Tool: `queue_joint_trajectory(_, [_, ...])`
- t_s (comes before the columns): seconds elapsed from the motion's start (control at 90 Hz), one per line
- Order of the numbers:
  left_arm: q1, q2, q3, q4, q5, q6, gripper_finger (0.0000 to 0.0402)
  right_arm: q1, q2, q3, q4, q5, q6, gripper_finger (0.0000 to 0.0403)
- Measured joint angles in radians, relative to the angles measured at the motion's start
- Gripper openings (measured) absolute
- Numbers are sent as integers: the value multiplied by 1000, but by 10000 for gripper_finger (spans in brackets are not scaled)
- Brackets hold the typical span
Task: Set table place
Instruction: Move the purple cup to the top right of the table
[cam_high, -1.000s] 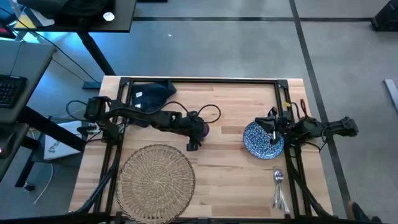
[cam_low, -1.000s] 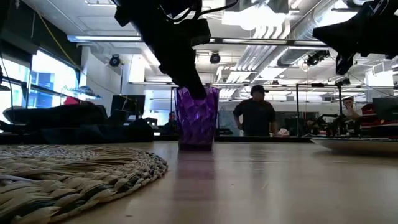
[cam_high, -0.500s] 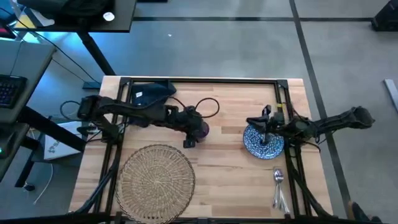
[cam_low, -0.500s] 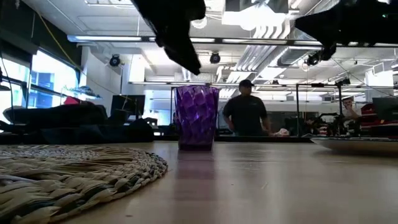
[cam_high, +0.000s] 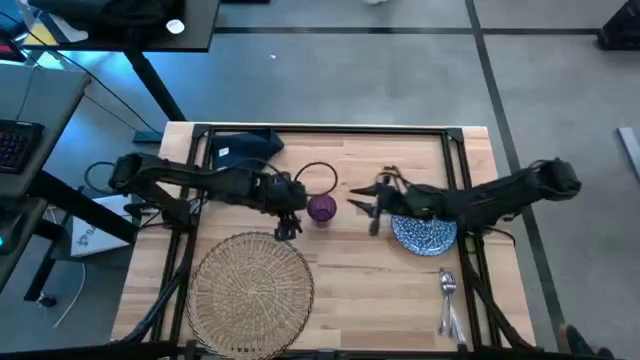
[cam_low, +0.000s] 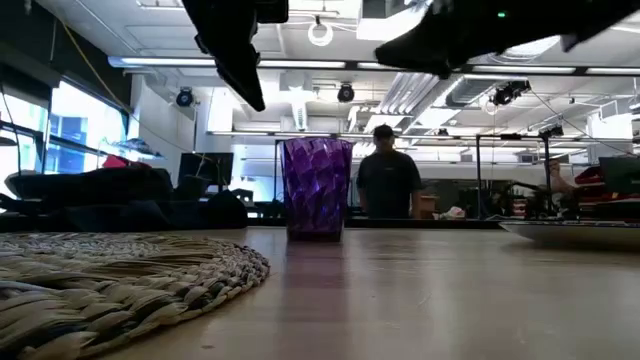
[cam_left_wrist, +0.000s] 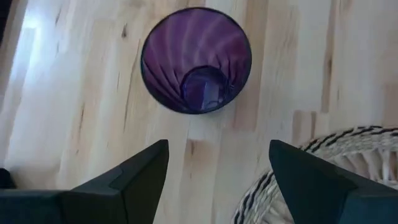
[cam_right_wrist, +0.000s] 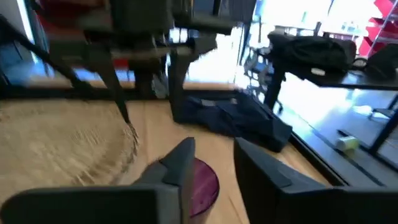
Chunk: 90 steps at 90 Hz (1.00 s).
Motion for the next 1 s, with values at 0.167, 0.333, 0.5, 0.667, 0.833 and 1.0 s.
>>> queue_joint_trajectory(0.167, [-15,2,-54,74,-2,19,259,0,38,150,-231,0,-43,130])
queue_joint_trajectory(0.333, [-27,2,-114,169,-4,26,259,0,23,243,-426,0,-43,138])
queue_joint_trajectory(0.5, [-28,1,-165,300,2,56,259,0,13,285,-512,0,-43,138])
queue_joint_trajectory(0.667, [-28,2,-205,424,0,96,259,1,6,334,-635,12,-56,138])
queue_joint_trajectory(0.833, [-27,37,-218,560,3,133,259,1,6,384,-766,45,-68,138])
queue_joint_trajectory(1.0, [-8,91,-218,665,89,146,259,1,6,411,-847,49,-66,138])
